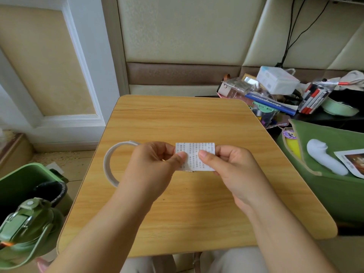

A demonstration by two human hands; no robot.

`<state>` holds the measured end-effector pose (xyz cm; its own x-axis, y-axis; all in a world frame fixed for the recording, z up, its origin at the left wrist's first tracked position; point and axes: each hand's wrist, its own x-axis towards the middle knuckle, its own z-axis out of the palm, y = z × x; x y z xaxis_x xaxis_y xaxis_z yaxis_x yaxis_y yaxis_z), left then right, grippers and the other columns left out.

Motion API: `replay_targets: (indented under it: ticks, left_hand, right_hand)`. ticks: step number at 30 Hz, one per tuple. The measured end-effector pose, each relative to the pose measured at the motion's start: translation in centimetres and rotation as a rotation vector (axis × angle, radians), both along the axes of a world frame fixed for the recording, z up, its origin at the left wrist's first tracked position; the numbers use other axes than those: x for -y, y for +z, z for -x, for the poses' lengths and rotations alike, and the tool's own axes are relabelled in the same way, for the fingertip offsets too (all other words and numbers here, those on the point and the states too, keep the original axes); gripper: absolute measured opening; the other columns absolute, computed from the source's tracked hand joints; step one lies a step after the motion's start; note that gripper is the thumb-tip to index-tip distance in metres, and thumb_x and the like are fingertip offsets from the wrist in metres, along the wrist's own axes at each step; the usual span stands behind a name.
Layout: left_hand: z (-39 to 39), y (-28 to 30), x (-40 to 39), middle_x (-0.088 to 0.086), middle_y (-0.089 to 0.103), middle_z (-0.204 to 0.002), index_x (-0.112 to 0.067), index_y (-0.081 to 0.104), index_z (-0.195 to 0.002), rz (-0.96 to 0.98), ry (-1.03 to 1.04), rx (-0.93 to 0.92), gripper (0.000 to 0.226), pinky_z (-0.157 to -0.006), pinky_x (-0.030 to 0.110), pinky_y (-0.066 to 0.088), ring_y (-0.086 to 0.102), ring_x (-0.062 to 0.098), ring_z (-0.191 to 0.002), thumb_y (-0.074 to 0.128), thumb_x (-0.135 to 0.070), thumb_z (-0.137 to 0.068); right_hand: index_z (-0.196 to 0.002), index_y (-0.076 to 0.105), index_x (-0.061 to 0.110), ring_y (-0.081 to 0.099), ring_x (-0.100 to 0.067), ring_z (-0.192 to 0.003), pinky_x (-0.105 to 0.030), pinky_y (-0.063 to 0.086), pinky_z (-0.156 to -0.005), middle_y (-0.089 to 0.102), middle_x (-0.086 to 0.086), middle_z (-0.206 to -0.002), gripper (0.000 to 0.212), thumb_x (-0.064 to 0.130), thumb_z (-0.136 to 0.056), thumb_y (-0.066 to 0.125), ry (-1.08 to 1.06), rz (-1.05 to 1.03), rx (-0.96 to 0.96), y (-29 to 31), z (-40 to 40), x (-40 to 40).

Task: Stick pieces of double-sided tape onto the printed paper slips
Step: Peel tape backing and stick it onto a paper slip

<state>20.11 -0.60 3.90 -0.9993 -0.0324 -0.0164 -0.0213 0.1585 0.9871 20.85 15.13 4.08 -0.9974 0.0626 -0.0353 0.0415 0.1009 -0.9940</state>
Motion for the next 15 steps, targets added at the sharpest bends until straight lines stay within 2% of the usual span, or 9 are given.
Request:
replay_targets:
  ticks: [2, 3, 4, 6, 8, 10, 12, 13, 15]
  left_hand:
    - [0.0, -0.9, 0.1, -0.005, 0.064, -0.066, -0.015, 0.066, -0.073, 0.176, -0.001, -0.042, 0.014, -0.043, 0.012, 0.031, 0.041, 0.005, -0.043, 0.07, -0.024, -0.083]
    - [-0.1, -1.6, 0.3, -0.01, 0.064, -0.07, -0.017, 0.066, -0.079, 0.336, 0.004, -0.099, 0.011, -0.046, 0.01, 0.032, 0.045, 0.002, -0.047, 0.07, -0.027, -0.083]
    - [-0.2, -2.4, 0.4, -0.013, 0.064, -0.075, -0.022, 0.066, -0.088, 0.524, 0.014, -0.181, 0.01, -0.055, 0.012, 0.035, 0.051, 0.004, -0.059, 0.071, -0.028, -0.081]
    - [-0.1, -4.7, 1.1, -0.009, 0.064, -0.084, -0.024, 0.07, -0.102, 0.81, -0.041, -0.359, 0.027, -0.066, 0.026, 0.041, 0.056, 0.022, -0.074, 0.077, -0.021, -0.075]
    - [0.1, -7.4, 1.7, -0.003, 0.065, -0.091, -0.022, 0.073, -0.094, 0.915, -0.187, -0.495, 0.026, -0.058, 0.036, 0.047, 0.055, 0.028, -0.065, 0.076, -0.01, -0.071]
    - [0.1, -9.4, 2.2, -0.004, 0.065, -0.1, -0.023, 0.072, -0.089, 0.954, -0.333, -0.531, 0.018, -0.058, 0.04, 0.049, 0.055, 0.026, -0.065, 0.058, -0.017, -0.08]
    - [0.0, -10.9, 2.4, -0.01, 0.066, -0.109, -0.026, 0.072, -0.096, 0.97, -0.404, -0.528, 0.03, -0.063, 0.04, 0.048, 0.056, 0.024, -0.07, 0.044, -0.029, -0.086]
    - [-0.1, -11.2, 2.5, -0.012, 0.066, -0.111, -0.026, 0.072, -0.1, 0.98, -0.41, -0.524, 0.033, -0.064, 0.038, 0.048, 0.056, 0.023, -0.071, 0.042, -0.031, -0.088]
    - [-0.1, -11.6, 2.5, -0.014, 0.067, -0.112, -0.025, 0.072, -0.105, 0.978, -0.404, -0.557, 0.036, -0.064, 0.036, 0.047, 0.054, 0.022, -0.069, 0.041, -0.03, -0.089]
  right_hand:
    - [-0.075, 0.07, 0.007, 0.057, -0.008, -0.066, -0.023, 0.044, -0.068, 0.07, -0.008, -0.072, 0.019, 0.024, -0.084, 0.071, -0.009, -0.116, 0.058, -1.2, 0.1, -0.4]
    - [-0.075, 0.07, 0.008, 0.055, -0.01, -0.066, -0.025, 0.042, -0.067, 0.068, -0.008, -0.071, 0.02, 0.025, -0.084, 0.071, -0.018, -0.181, 0.091, -2.0, 0.2, -0.6]
    - [-0.075, 0.07, 0.009, 0.053, -0.01, -0.064, -0.025, 0.04, -0.065, 0.066, -0.006, -0.069, 0.018, 0.025, -0.084, 0.071, -0.023, -0.251, 0.127, -2.9, 0.3, -0.8]
    - [-0.068, 0.067, 0.014, 0.048, -0.009, -0.062, -0.025, 0.036, -0.062, 0.057, 0.006, -0.062, 0.02, 0.025, -0.084, 0.071, -0.017, -0.42, 0.192, -4.8, 0.7, -0.8]
    - [-0.05, 0.056, 0.019, 0.049, -0.01, -0.075, -0.025, 0.034, -0.065, 0.046, 0.015, -0.055, 0.037, 0.024, -0.083, 0.071, -0.013, -0.6, 0.214, -6.6, 1.1, -0.6]
    - [-0.042, 0.051, 0.018, 0.052, -0.014, -0.093, -0.025, 0.037, -0.069, 0.043, 0.015, -0.057, 0.046, 0.024, -0.082, 0.071, -0.034, -0.718, 0.173, -8.3, 1.5, -0.3]
    - [-0.051, 0.058, 0.012, 0.056, -0.021, -0.103, -0.028, 0.043, -0.075, 0.048, 0.01, -0.071, 0.034, 0.026, -0.08, 0.071, -0.061, -0.765, 0.155, -9.4, 1.8, -0.3]
    - [-0.062, 0.061, 0.008, 0.055, -0.023, -0.103, -0.03, 0.044, -0.079, 0.049, 0.007, -0.079, 0.027, 0.028, -0.079, 0.072, -0.072, -0.792, 0.15, -9.7, 1.8, -0.4]
    - [-0.087, 0.062, 0.013, 0.049, -0.019, -0.106, -0.033, 0.04, -0.091, 0.046, 0.005, -0.096, 0.025, 0.031, -0.076, 0.075, -0.103, -0.858, 0.123, -9.8, 1.7, -0.6]
